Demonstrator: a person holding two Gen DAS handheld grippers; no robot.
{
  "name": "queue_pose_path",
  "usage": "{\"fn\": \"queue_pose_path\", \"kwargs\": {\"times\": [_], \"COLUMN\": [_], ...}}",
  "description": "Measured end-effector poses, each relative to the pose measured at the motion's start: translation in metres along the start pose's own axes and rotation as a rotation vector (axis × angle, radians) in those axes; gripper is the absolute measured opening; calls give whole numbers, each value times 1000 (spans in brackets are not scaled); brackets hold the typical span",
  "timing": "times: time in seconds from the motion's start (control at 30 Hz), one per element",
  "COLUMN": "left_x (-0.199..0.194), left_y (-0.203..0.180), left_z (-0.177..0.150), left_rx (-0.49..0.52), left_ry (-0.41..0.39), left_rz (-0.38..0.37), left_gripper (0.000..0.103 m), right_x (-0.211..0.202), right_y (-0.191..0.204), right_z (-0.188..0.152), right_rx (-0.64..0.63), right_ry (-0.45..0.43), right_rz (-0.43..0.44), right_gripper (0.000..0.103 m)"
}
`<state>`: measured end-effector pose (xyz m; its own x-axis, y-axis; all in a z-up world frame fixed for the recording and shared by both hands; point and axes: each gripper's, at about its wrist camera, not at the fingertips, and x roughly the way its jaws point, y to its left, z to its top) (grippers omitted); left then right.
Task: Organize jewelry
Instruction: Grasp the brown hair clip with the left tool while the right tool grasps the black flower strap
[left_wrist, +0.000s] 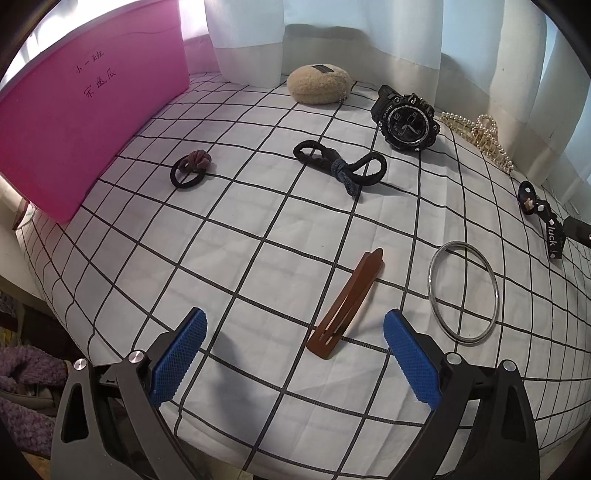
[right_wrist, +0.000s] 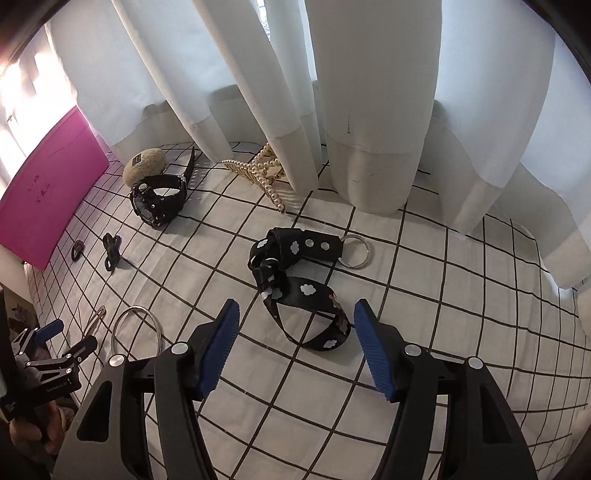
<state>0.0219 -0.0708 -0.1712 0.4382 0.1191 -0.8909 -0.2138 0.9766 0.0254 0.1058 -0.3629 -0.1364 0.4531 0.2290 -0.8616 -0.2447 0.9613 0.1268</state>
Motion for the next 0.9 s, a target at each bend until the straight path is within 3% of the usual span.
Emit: {"fn": "queue_pose_path", "kwargs": {"times": [0.57, 0.7, 0.8, 0.83, 0.87, 0.9], "left_x": [8, 2, -3, -4, -5, -5], "left_y": [-6, -11, -17, -18, -19, -20], "left_z": [6, 4, 1, 1, 0, 1], "left_rx": [-41, -20, 8, 15, 20, 22], "left_ry": [-68, -101, -116, -119, -119, -114], "left_rz": [-13, -23, -41, -47, -53, -55], "left_gripper": [94, 70, 45, 30, 23, 15], "right_x": [57, 58, 55, 55, 54, 54], "right_y": [15, 20, 21, 21, 21, 21], "right_z": [16, 13, 12, 12, 11, 11], "right_rx": [-101, -135, -138, -136, -137, -138], "right_ry": [49, 33, 19, 17, 17, 16], "right_rz": [-45, -55, -63, -62, -60, -56], "right_gripper": [62, 58, 26, 21, 11, 11]}}
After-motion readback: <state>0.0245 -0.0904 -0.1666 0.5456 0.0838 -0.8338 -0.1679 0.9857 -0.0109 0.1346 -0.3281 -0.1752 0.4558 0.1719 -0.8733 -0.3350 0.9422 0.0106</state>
